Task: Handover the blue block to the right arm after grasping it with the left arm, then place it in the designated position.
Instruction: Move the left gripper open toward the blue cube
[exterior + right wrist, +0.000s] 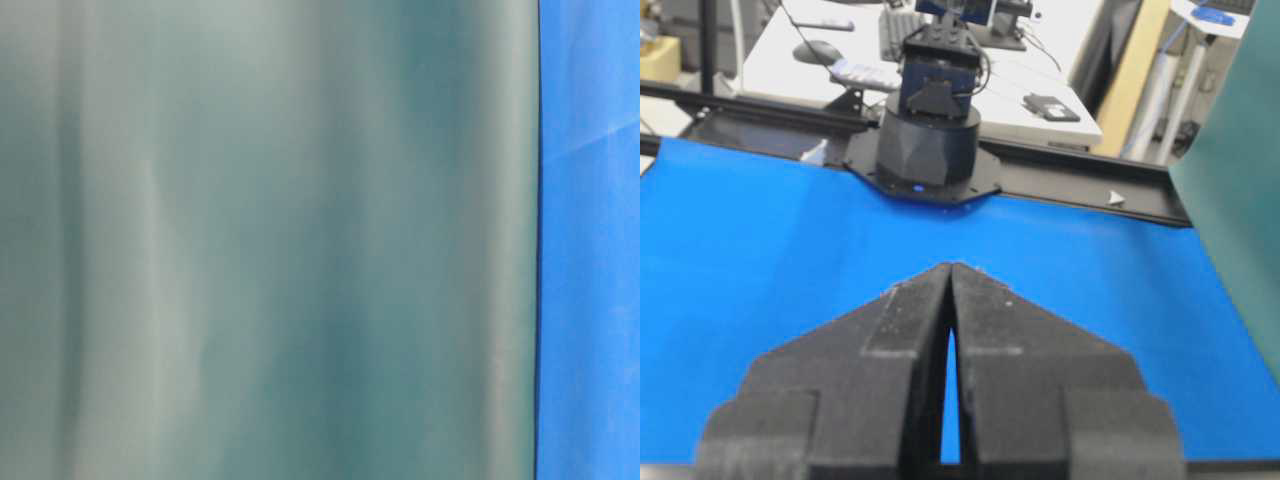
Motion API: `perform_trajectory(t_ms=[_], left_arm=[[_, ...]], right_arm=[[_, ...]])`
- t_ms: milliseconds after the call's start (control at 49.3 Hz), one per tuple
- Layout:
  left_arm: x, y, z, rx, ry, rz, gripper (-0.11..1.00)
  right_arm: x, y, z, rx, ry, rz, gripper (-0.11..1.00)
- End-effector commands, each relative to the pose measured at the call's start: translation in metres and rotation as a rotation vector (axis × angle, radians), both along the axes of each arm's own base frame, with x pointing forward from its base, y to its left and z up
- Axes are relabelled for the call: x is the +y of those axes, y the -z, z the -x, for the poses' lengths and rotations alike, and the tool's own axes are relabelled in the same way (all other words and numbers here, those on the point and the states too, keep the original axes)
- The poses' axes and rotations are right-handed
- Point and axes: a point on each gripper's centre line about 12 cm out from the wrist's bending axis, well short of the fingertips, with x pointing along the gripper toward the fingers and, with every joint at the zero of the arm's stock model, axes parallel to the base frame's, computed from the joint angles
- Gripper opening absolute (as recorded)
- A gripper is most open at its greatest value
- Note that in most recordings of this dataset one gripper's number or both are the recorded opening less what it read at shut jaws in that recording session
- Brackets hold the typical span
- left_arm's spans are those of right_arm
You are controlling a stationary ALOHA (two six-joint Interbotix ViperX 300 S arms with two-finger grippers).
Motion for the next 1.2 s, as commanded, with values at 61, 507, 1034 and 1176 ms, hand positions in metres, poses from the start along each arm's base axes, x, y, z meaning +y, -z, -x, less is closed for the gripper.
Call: perform_trajectory(t_ms=[61, 507, 1034, 1176], left_arm=[[-0.0015, -0.0043, -0.0039, 0.028, 0.009, 0.035, 0.0], [-0.0035, -0.0093, -0.0022, 0.005, 0.019, 0.02, 0.0], [-0.0035, -0.007, -0.0031, 0.012, 0.019, 0.018, 0.88], [-0.0035, -0.0076, -0.0032, 0.011, 0.019, 0.02, 0.93]], right_arm=[[0.0001, -0.0068, -0.0045, -0.006, -0.001, -0.012, -0.01], [0.0002, -0.0074, -0.0068, 0.009, -0.001, -0.012, -0.02], [-0.0001, -0.0074, -0.0067, 0.014, 0.001, -0.023, 0.87], [-0.0008, -0.0066, -0.0068, 0.025, 0.004, -0.023, 0.96]])
